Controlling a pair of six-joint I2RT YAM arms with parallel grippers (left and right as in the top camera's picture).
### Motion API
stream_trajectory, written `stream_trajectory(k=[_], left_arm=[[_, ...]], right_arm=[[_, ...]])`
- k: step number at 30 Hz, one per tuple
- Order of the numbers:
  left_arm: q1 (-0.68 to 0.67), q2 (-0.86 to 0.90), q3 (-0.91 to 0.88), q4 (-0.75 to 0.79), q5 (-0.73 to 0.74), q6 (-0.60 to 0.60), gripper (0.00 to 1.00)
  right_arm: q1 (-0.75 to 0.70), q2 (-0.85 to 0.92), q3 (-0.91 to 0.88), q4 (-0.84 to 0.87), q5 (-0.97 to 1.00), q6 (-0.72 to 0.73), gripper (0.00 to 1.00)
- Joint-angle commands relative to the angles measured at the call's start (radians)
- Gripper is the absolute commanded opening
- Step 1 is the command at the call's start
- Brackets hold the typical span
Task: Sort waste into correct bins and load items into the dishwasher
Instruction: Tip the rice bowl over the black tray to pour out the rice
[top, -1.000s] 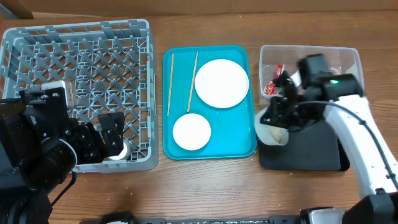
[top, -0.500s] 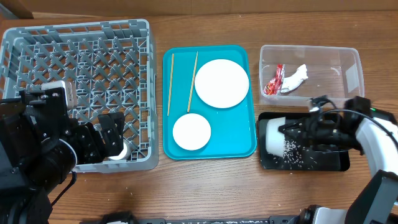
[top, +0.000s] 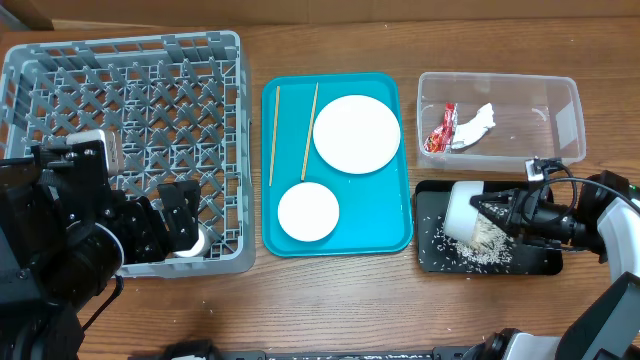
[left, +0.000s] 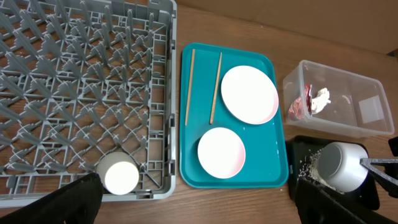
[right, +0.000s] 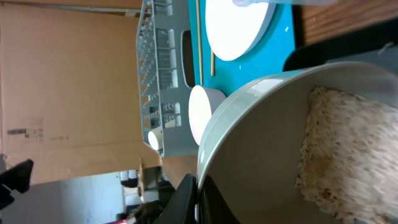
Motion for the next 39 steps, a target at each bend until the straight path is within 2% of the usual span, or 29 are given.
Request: stream_trajectory(k=[1,3,6,9,12,13,15,17,19,21,23,24,25,27,29,31,33,34,36,37,39], left_arm=[[-0.006,0.002,0.010,-0.002,0.004,0.019,1.00],[-0.006,0.002,0.010,-0.002,0.004,0.019,1.00],[-0.006,0.002,0.010,-0.002,0.004,0.019,1.00],[-0.006,0.002,0.010,-0.002,0.004,0.019,1.00],[-0.006,0.002,0.010,-0.002,0.004,0.019,1.00],[-0.006,0.002,0.010,-0.002,0.004,0.019,1.00],[-0.006,0.002,0.010,-0.002,0.004,0.019,1.00],[-0.006,0.002,0.010,-0.002,0.004,0.019,1.00],[-0.006,0.002,0.010,-0.002,0.004,0.019,1.00],[-0.006,0.002,0.010,-0.002,0.004,0.019,1.00],[-0.006,0.002,0.010,-0.002,0.004,0.019,1.00],[-0.006,0.002,0.010,-0.002,0.004,0.019,1.00],[-0.006,0.002,0.010,-0.002,0.004,0.019,1.00],[-0.006,0.002,0.010,-0.002,0.004,0.019,1.00],[-0.006,0.002,0.010,-0.002,0.004,0.019,1.00],[-0.006,0.002,0.010,-0.002,0.004,0.019,1.00],[-0.006,0.002,0.010,-0.002,0.004,0.019,1.00],[-0.006,0.002,0.010,-0.002,0.004,0.019,1.00],[-0.006,0.002,0.010,-0.002,0.004,0.019,1.00],[-0.006,0.002,0.010,-0.002,0.004,0.019,1.00],[-0.006,0.002,0.010,-0.002,0.004,0.019,1.00]], right_arm=[[-0.002,-0.013,-0.001,0.055,-0.056,-0.022,0.04],[-0.002,-0.012,-0.001,0.042,-0.114,0.042,0.04],[0.001,-0.013,-0.001,-0.015,-0.193,-0.074,0.04],[-0.002,-0.013,-0.001,-0.017,-0.224,0.031,0.04],[0.005,-0.018,-0.001,-0.087,-0.290,-0.183,0.04],[0.002,-0.013,-0.001,-0.035,-0.242,-0.170,0.04],[-0.010,-0.003,-0.001,0.005,-0.210,-0.006,0.04],[-0.010,-0.006,-0.001,-0.045,-0.237,-0.074,0.04],[-0.010,-0.006,-0.001,-0.034,-0.180,-0.138,0.04],[-0.013,0.001,-0.001,-0.028,-0.178,-0.010,0.04],[-0.011,-0.005,0.000,-0.107,-0.243,-0.117,0.04],[-0.011,-0.006,0.000,-0.116,-0.235,-0.187,0.04],[-0.011,-0.005,-0.001,-0.093,-0.201,-0.196,0.04],[-0.020,0.003,-0.005,-0.071,-0.215,-0.026,0.04],[-0.012,-0.003,-0.003,-0.141,-0.283,-0.118,0.04],[-0.008,-0.005,-0.003,-0.124,-0.238,-0.202,0.04],[-0.009,0.004,-0.006,-0.106,-0.243,-0.038,0.04],[-0.005,0.003,-0.005,-0.140,-0.282,-0.061,0.04],[0.007,-0.005,0.000,-0.143,-0.286,-0.215,0.04],[0.006,-0.004,0.000,-0.101,-0.251,-0.196,0.04],[0.010,-0.002,0.000,-0.106,-0.228,-0.026,0.04]])
